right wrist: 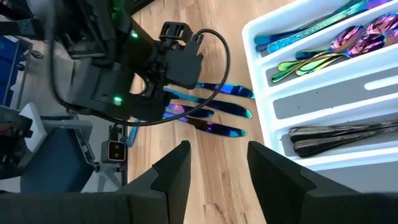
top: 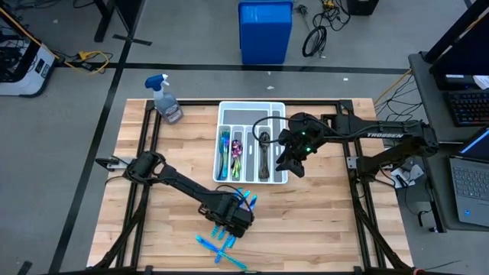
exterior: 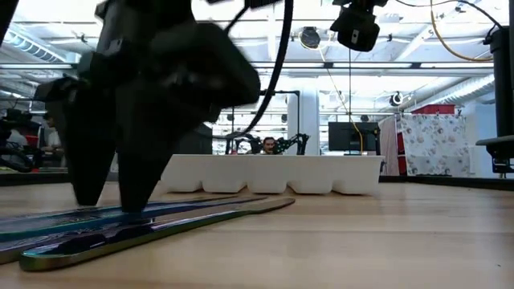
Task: Sort silverware
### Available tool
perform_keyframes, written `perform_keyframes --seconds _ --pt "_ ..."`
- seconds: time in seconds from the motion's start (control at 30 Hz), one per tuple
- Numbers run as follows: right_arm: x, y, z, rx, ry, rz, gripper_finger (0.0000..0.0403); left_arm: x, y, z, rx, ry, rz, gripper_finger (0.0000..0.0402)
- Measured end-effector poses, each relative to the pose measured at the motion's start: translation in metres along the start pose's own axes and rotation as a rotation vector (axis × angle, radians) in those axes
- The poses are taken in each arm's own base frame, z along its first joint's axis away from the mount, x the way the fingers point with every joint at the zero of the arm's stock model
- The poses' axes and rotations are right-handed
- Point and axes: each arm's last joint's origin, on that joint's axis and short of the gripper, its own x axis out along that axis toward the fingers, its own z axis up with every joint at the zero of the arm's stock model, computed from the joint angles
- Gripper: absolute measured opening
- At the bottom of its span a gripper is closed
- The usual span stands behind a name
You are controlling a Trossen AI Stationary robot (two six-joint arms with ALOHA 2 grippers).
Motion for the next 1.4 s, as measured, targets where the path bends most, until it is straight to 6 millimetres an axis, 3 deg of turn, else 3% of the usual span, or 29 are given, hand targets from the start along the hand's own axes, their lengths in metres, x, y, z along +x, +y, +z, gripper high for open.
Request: perform_keyframes --seconds 0.3,0.73,1.4 --pt "0.0 0.0 0.001 -0.015 -0.01 0.004 0.0142 0.005 0.001 0.004 0.066 0.006 0.021 0.0227" --pt "0.0 0.0 0.001 -0.021 -0.008 0.003 0.0142 0.003 0.005 0.021 0.119 0.056 0.021 0.0092" --pt "0.0 0.0 0.001 -0.025 -0.007 0.002 0.0142 -0.02 -0.004 0.02 0.116 0.024 -0.012 0.0029"
